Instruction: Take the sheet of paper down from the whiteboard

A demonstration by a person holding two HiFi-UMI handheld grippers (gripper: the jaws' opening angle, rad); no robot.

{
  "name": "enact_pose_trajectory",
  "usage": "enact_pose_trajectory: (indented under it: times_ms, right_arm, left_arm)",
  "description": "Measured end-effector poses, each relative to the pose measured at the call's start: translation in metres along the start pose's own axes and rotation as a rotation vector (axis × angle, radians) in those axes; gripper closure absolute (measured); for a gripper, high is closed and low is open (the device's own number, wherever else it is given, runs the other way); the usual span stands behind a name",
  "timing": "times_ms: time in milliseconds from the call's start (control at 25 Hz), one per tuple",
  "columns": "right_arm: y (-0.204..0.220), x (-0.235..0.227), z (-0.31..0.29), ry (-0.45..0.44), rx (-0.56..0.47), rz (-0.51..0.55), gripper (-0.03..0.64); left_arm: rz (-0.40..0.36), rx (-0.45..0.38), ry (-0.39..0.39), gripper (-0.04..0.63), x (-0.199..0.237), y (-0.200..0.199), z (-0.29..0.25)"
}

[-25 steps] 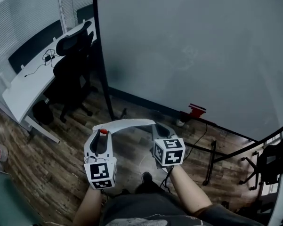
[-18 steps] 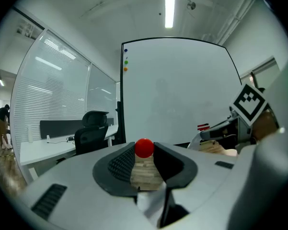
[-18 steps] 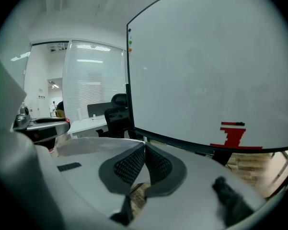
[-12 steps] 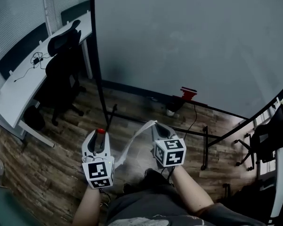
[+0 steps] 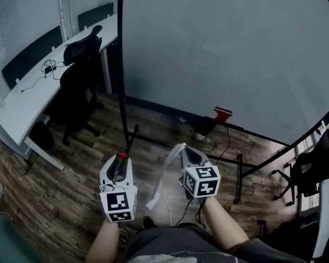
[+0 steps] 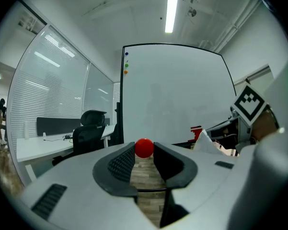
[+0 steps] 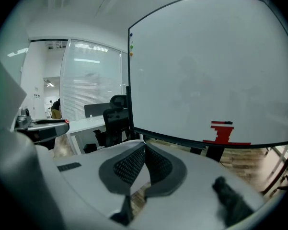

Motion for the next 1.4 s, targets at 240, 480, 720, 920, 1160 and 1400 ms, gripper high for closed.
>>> enact_pose_trajectory:
  times_ms: [240,480,720,920,1160,1400]
  right_arm:
    - [0.003,-0.007,0.006,-0.033,-0.009,-0.018,0.595]
    - [0.021,-0.029,0.033,-0.038,0.014,-0.042,0.595]
    - [0.030,-0.048,0.070,-0.074,-0.002,-0.041,0.595]
    - [0.038,-0.060,0.107,-0.111,-0.027,-0.034,0.595]
    - [0.062,-0.076,0.154,-0.155,-0.028,-0.018,0.595]
    - [0.085,-0.095,0.201,-0.163,-0.015,-0.001,0.595]
  left_arm:
    - [-0.004,0.014,-0.016,0.469,-0.011,-0.003,-0.002]
    - [-0.024,0.013,-0.021,0.469,-0.053,-0.004,0.012]
    - [-0.052,0.021,-0.026,0.469,-0.097,-0.006,0.031]
    - [-0.043,0.006,-0.064,0.469,-0.133,-0.007,0.055]
    - [-0.050,0.008,-0.081,0.469,-0.186,0.004,0.089]
    - [-0.045,0.011,-0.108,0.469,-0.227,0.011,0.132]
Point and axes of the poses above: the fingertips, and each gripper's own axes: z backward along the fingers, x to its left, y out of its underside, the point moved 2 cm from there along z, backward along the fingers, and after that the axes turned 4 degrees about y, right-handed, at the moved point
